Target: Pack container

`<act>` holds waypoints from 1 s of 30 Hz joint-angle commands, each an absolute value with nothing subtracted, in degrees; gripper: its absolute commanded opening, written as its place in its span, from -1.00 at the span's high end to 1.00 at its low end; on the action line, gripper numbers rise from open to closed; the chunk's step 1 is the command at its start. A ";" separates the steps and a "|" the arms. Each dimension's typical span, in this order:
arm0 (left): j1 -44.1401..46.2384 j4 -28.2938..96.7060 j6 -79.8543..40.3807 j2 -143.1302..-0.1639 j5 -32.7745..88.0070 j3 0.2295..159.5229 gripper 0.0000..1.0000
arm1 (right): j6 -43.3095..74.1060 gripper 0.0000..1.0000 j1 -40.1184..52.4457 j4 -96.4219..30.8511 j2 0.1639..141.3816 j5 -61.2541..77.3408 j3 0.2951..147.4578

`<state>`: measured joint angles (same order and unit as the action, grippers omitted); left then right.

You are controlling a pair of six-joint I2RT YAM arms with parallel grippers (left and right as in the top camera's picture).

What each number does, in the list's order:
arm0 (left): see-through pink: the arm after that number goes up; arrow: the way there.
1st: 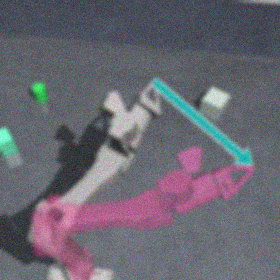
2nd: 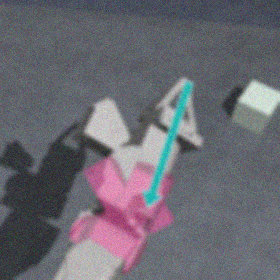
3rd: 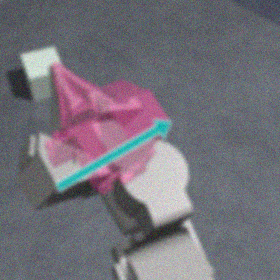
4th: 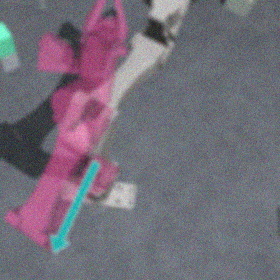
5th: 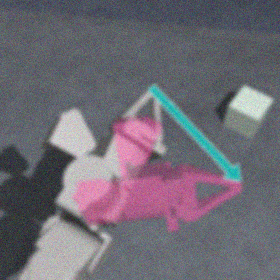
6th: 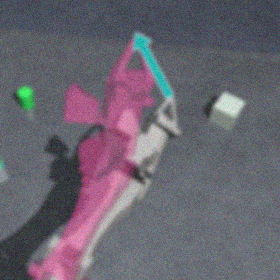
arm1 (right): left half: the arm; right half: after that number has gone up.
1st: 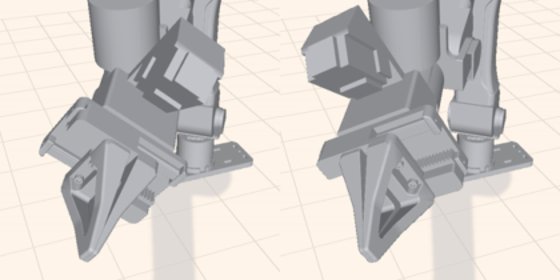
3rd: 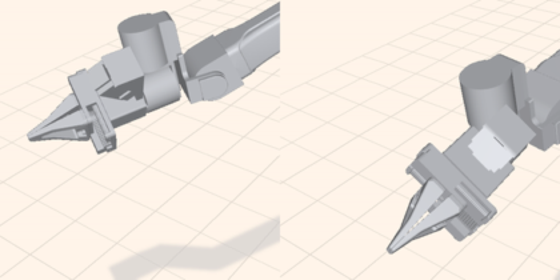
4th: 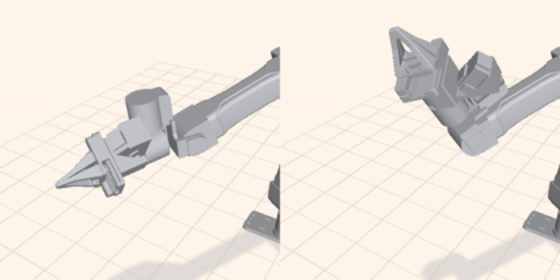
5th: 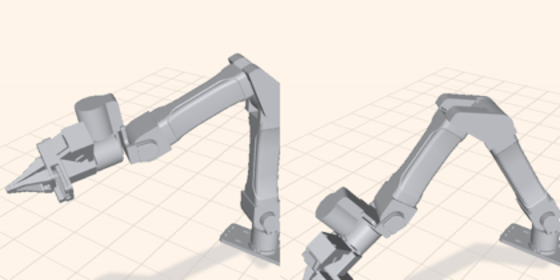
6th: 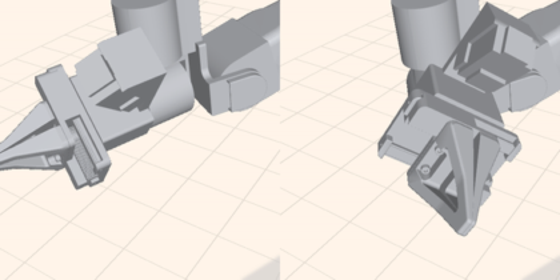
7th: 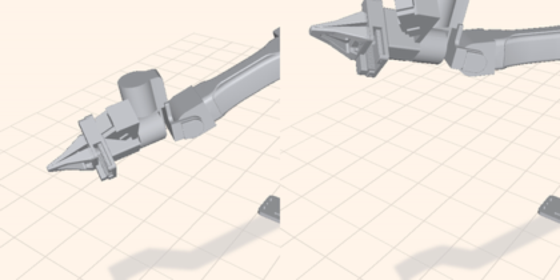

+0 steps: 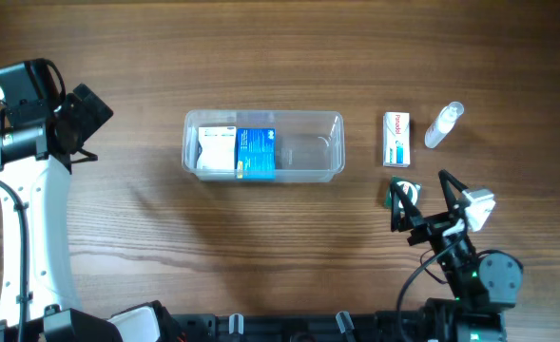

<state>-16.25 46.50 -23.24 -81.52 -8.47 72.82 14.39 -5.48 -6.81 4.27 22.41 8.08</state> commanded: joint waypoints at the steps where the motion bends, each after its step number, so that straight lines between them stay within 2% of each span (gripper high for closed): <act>1: -16.51 46.46 -22.96 -80.99 -8.16 72.86 -0.99 | 19.49 -0.99 -5.69 -12.58 11.92 17.96 19.03; 9: -16.51 46.46 -22.96 -80.99 -8.16 72.86 -1.00 | 14.79 -0.99 -5.69 -38.17 43.13 12.86 45.67; 13: -16.51 46.46 -22.96 -80.99 -8.16 72.86 -0.99 | 15.18 -0.99 -5.69 -47.05 58.89 14.50 51.90; 21: -16.51 46.46 -22.96 -81.01 -8.16 72.86 -1.00 | 14.66 -0.99 -5.69 -49.91 77.23 19.70 51.96; 23: -16.51 46.46 -22.96 -80.99 -8.16 72.86 -1.00 | 10.61 -1.00 -5.69 -50.37 80.82 18.00 51.83; 28: -16.51 46.46 -22.96 -81.01 -8.16 72.86 -0.99 | 10.68 -0.98 -5.63 -49.56 86.52 9.13 51.64; 30: -16.51 46.46 -22.96 -80.99 -8.16 72.86 -1.00 | 10.68 -0.89 -5.63 -48.99 87.59 8.54 51.55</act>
